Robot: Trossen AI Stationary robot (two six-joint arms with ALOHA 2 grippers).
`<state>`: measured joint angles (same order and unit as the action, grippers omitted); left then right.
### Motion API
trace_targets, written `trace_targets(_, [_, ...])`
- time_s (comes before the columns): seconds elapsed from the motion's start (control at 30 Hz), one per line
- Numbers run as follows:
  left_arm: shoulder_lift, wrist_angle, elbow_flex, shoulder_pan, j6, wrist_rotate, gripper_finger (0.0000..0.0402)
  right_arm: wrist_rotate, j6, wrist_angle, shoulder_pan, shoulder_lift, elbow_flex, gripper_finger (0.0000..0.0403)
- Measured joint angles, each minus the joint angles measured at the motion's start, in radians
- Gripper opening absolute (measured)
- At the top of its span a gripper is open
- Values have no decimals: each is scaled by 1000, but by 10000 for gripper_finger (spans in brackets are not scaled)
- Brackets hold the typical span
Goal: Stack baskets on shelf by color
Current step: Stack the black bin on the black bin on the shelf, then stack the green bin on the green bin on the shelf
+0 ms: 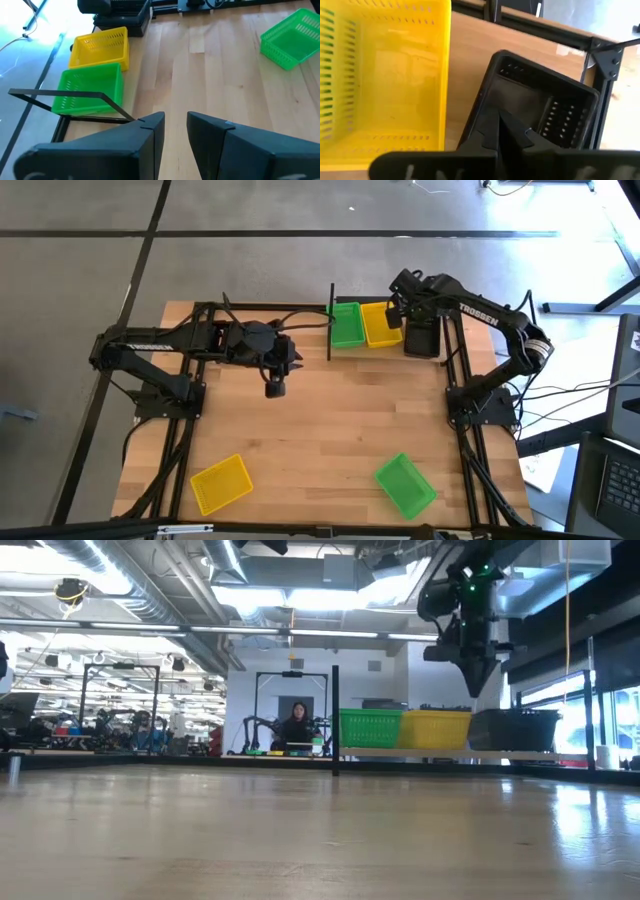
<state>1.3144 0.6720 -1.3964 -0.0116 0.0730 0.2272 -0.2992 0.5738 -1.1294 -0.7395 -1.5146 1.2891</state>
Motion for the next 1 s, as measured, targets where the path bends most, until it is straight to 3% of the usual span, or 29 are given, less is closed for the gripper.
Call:
trace_targets(0.2, [0, 0, 0, 0, -11, 18, 74, 6, -41, -1, 1, 3, 36, 0])
trace_targets(0.4, [0, 32, 0, 1, -74, 18, 74, 25, -207, -78, 77, 5, 176, 0])
trace_targets(0.7, [-47, 359, 2, -41, -270, -22, 74, 219, -417, -158, 347, 6, 328, 0])
trace_targets(1.0, [-88, 621, 1, -195, -726, -159, 74, 310, -498, -147, 670, 7, 347, 0])
